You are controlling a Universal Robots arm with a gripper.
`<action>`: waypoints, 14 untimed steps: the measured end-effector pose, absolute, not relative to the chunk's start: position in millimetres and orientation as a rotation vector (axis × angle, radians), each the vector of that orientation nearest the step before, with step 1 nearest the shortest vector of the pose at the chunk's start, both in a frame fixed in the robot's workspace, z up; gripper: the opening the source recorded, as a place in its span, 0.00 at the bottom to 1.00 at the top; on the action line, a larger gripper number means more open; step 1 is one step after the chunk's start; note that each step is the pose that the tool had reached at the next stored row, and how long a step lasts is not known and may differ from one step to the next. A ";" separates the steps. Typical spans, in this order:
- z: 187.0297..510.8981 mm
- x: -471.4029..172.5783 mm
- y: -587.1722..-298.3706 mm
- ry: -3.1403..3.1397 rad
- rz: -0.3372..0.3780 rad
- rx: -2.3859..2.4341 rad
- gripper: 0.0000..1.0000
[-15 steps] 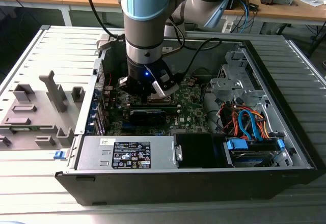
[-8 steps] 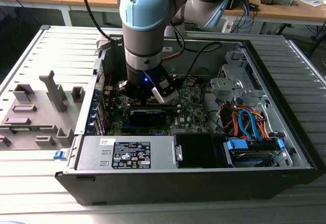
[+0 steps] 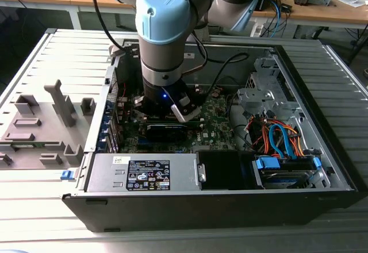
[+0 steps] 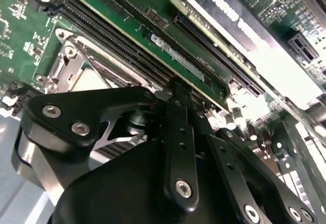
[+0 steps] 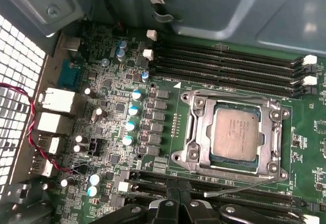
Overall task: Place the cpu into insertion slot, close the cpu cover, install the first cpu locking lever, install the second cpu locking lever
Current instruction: 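Install the second cpu locking lever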
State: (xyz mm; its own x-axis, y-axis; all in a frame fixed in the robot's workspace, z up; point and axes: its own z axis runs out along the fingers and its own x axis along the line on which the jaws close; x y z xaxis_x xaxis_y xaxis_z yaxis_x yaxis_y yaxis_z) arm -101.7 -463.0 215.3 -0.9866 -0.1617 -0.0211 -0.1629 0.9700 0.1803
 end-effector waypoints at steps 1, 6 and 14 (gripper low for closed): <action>220.1 -101.7 -463.1 3.112 0.286 -0.256 0.11; 236.0 -101.6 -463.2 3.112 0.286 -0.257 0.11; 255.8 -99.3 -463.1 3.109 0.315 -0.256 0.11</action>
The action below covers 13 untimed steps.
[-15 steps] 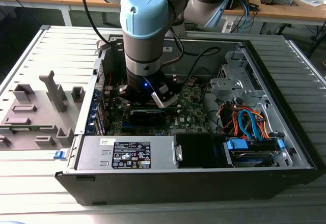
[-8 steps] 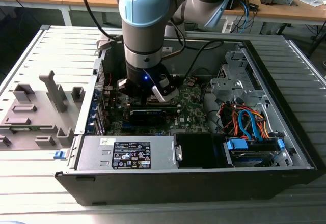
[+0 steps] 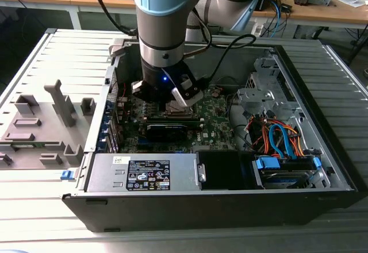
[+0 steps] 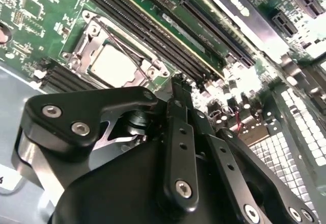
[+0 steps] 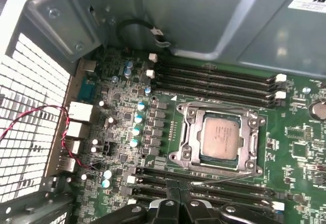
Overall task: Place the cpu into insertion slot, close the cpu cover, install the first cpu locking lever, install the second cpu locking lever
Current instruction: 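Install the second cpu locking lever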
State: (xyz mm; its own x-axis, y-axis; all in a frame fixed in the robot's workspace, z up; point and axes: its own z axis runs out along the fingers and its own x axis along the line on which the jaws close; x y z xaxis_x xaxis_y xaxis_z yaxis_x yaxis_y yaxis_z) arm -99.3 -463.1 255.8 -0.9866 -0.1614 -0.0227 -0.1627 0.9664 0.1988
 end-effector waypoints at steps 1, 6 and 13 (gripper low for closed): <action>255.9 -96.1 -463.1 3.111 0.323 -0.256 0.11; 255.9 -84.5 -463.2 3.119 0.345 -0.255 0.11; 244.7 -85.1 -463.1 3.116 0.369 -0.255 0.11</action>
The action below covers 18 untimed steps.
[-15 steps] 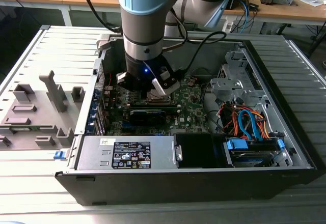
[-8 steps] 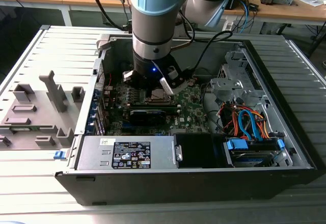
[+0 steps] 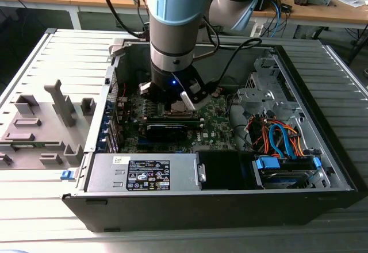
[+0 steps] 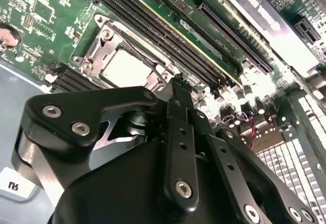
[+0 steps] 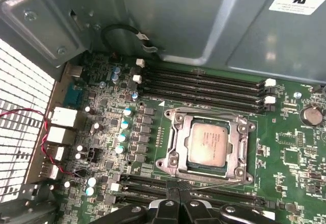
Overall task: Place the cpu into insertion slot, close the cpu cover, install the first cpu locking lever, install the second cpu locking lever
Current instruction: 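Install the second cpu locking lever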
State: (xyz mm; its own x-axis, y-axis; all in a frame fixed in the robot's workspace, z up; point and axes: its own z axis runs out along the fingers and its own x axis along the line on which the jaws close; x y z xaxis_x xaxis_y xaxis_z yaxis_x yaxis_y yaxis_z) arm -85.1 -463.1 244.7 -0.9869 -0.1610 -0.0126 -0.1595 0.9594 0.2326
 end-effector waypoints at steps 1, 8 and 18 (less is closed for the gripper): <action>242.9 -86.0 -463.1 -3.103 -0.367 0.254 0.11; 222.2 -92.1 -463.1 -3.103 -0.368 0.254 0.11; 202.2 -103.5 -459.5 -3.100 -0.413 0.254 0.11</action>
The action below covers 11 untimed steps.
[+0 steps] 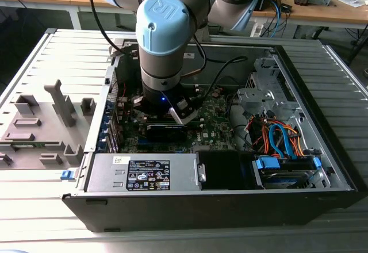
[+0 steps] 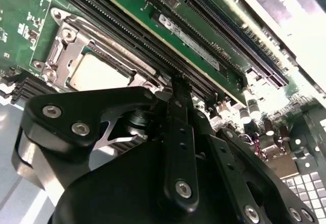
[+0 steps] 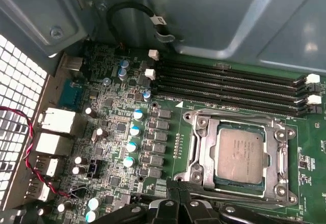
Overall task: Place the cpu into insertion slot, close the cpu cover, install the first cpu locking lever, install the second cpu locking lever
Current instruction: 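Install the second cpu locking lever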
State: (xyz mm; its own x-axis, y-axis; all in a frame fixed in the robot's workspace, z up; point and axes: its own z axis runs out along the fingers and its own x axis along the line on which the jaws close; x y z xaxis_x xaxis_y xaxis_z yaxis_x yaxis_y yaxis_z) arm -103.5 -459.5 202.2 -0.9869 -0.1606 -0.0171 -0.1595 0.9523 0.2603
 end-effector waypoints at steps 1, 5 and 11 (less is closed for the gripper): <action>197.4 -103.6 -459.6 -3.099 -0.412 0.254 0.11; 196.0 -103.6 -459.5 -3.099 -0.412 0.254 0.11; 196.2 -103.7 -458.5 -3.098 -0.421 0.254 0.11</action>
State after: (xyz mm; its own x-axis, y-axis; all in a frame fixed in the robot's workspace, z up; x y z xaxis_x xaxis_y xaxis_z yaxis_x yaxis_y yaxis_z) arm -103.7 -458.5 196.2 -0.9869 -0.1605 -0.0174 -0.1593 0.9509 0.2653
